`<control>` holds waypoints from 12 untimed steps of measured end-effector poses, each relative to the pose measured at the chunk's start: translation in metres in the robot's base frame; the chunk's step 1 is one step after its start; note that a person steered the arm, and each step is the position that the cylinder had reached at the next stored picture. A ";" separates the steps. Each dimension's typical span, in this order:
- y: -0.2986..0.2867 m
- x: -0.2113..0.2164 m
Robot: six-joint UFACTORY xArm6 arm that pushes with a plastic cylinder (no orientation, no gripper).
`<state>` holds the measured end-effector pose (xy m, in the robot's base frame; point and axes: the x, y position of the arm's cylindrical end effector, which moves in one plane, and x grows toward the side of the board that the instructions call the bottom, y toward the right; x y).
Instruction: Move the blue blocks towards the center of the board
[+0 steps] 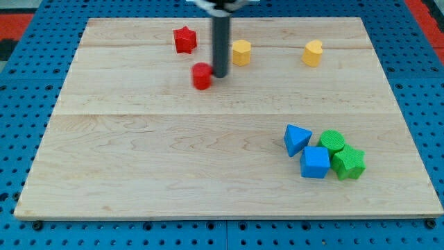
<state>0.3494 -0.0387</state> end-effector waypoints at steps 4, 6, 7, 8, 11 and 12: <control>0.087 0.244; 0.149 0.234; 0.159 0.212; 0.178 0.224; 0.170 0.177; 0.149 0.149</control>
<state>0.4985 0.1100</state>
